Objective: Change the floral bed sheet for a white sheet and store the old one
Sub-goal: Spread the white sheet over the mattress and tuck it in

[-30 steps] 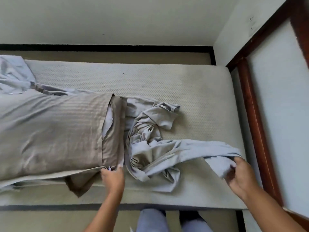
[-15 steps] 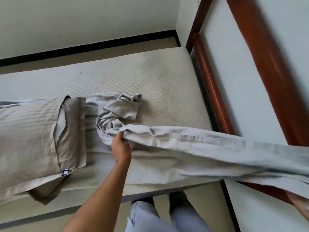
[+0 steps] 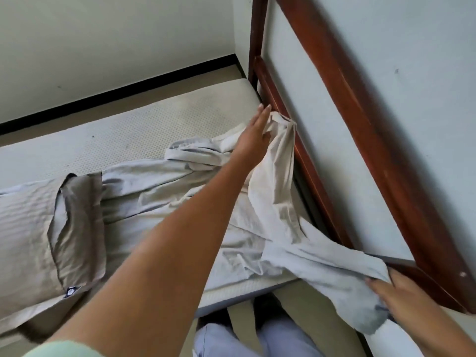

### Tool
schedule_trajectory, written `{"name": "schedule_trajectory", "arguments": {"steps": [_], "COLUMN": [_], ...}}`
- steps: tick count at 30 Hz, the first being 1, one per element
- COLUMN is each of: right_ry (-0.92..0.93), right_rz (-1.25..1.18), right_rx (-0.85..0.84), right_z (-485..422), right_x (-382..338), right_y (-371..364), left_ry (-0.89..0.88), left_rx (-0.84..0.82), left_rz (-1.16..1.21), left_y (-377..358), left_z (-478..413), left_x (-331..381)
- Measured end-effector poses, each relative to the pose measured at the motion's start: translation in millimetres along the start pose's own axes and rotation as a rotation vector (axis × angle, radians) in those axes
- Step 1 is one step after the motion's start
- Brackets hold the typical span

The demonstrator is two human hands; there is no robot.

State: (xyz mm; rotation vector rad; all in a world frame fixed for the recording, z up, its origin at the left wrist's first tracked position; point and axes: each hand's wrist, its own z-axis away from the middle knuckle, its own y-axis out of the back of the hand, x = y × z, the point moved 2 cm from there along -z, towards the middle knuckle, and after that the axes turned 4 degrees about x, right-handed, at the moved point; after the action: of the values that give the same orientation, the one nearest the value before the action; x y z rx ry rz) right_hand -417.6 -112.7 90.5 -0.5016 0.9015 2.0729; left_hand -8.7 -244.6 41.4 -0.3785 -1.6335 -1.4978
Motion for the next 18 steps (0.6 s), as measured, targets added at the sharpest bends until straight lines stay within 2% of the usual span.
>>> {"name": "schedule_trajectory", "arguments": {"steps": [2, 4, 7, 9, 11, 13, 15, 18], "right_ry": [0.012, 0.025, 0.060, 0.141, 0.258, 0.411, 0.446, 0.279], "right_rz": [0.068, 0.074, -0.007, -0.239, -0.551, -0.695, -0.542, -0.143], "right_rx": [-0.042, -0.060, -0.061, 0.019, 0.136, 0.137, 0.121, 0.049], "right_z": [-18, -35, -42, -53, -64, -72, -81, -106], "right_x": [-28, -20, -29, -52, -72, -88, -87, -29], "right_y": [-28, -40, -58, -68, -69, -74, -90, -138], "left_ry": [0.110, 0.206, 0.426, 0.544, 0.587, 0.554, 0.502, 0.426], "left_rx": [-0.001, -0.066, -0.327, -0.525, -0.669, -0.700, -0.648, -0.558], "left_rz": [-0.021, -0.085, -0.212, -0.306, -0.382, -0.470, -0.562, -0.635], "left_y": [-19, -43, -74, -91, -111, -128, -141, -161], "left_z": [34, 96, 197, 256, 299, 317, 321, 315], "left_x": [-20, -66, -138, -174, -198, -212, -219, -233]}}
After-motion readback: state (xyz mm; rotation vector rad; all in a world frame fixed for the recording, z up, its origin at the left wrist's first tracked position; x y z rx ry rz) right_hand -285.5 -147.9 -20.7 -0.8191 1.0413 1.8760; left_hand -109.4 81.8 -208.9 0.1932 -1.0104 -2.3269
